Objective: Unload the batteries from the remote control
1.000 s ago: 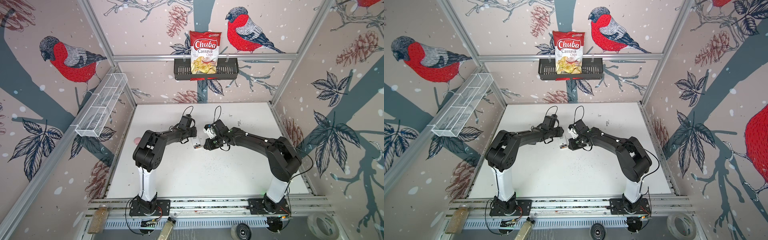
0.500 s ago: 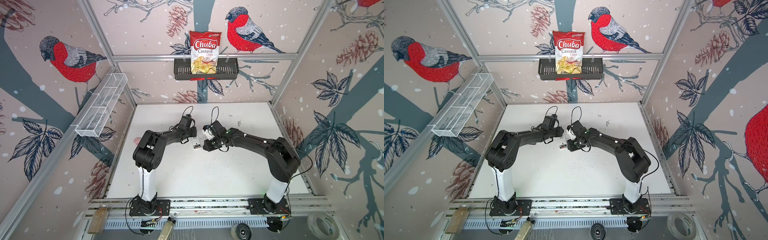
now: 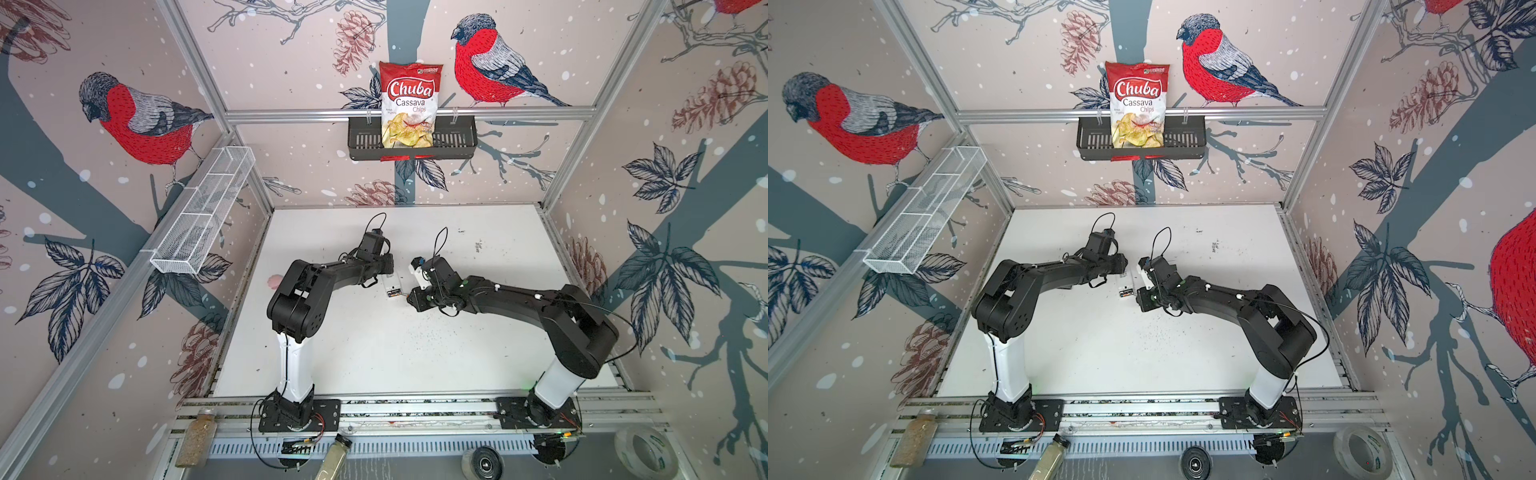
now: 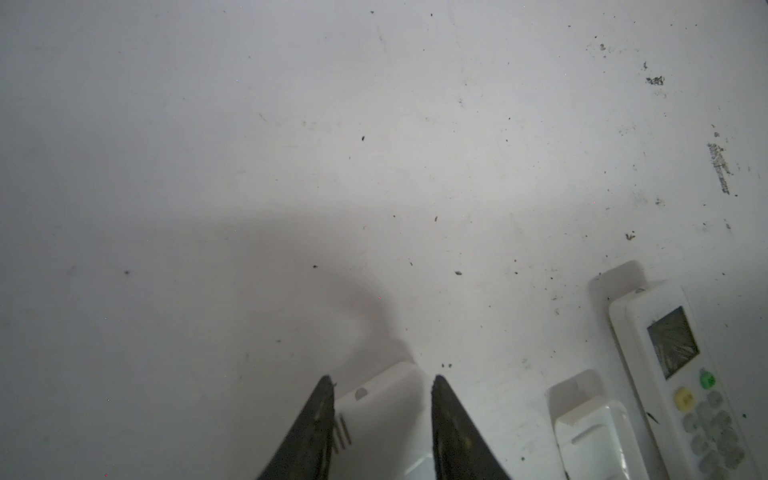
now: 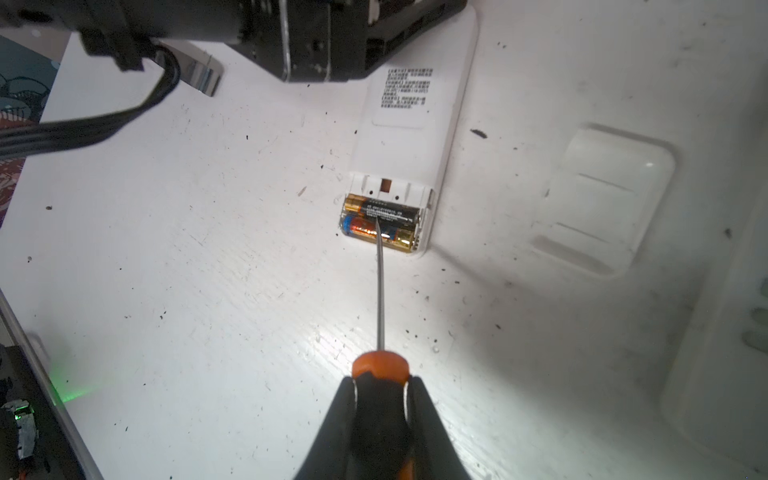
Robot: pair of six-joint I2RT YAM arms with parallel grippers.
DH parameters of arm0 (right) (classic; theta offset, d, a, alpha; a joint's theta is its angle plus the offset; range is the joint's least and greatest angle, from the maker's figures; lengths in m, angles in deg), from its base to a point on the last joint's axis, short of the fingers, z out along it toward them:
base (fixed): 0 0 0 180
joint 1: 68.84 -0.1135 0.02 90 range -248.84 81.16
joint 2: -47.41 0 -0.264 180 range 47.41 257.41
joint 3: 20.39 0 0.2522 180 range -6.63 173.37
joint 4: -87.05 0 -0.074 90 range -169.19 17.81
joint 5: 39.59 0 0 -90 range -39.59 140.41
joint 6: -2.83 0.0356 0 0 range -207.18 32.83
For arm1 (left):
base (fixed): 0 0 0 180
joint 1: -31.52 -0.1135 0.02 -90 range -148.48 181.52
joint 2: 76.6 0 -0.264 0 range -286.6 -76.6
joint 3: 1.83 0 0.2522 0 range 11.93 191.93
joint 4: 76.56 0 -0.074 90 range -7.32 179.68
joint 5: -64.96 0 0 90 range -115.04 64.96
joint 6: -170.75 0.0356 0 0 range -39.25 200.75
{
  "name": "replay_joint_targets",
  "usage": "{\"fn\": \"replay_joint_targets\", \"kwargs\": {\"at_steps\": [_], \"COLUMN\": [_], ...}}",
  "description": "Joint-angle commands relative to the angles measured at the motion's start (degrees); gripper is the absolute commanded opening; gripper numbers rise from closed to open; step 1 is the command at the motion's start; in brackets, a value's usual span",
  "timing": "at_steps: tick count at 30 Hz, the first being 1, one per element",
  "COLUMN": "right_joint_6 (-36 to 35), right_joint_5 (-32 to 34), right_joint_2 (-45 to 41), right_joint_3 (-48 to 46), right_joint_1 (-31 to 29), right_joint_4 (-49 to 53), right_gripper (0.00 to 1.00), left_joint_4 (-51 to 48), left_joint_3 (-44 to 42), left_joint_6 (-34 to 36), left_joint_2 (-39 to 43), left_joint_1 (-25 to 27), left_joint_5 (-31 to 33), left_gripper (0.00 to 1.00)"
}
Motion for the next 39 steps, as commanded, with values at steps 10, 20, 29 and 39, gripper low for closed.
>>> {"fn": "replay_joint_targets", "kwargs": {"at_steps": [10, 20, 29, 39], "right_joint_6": [3.50, -0.20, -2.73, -1.23], "right_joint_5": [8.43, 4.51, 3.00, -7.77], "right_joint_2": [-2.41, -0.65, 5.45, 8.37], "right_joint_3": [-8.45, 0.07, 11.43, 9.42], "right_joint_1": [-0.71, -0.63, 0.10, 4.59], "right_joint_4": [-11.81, -0.60, 13.88, 7.75], "right_gripper": [0.05, 0.06, 0.07, 0.07], "left_joint_4": [-6.22, -6.49, -6.75, -5.81], "left_joint_3": [0.09, 0.06, 0.14, -0.14], "left_joint_6": [-0.52, -0.46, -0.16, -0.57], "left_joint_2": [-1.12, -1.05, -0.86, -1.65], "left_joint_1": [0.41, 0.41, 0.41, 0.41], "left_joint_5": [-3.93, -4.15, -4.01, -4.85], "left_gripper": [0.38, 0.37, 0.37, 0.36]}}
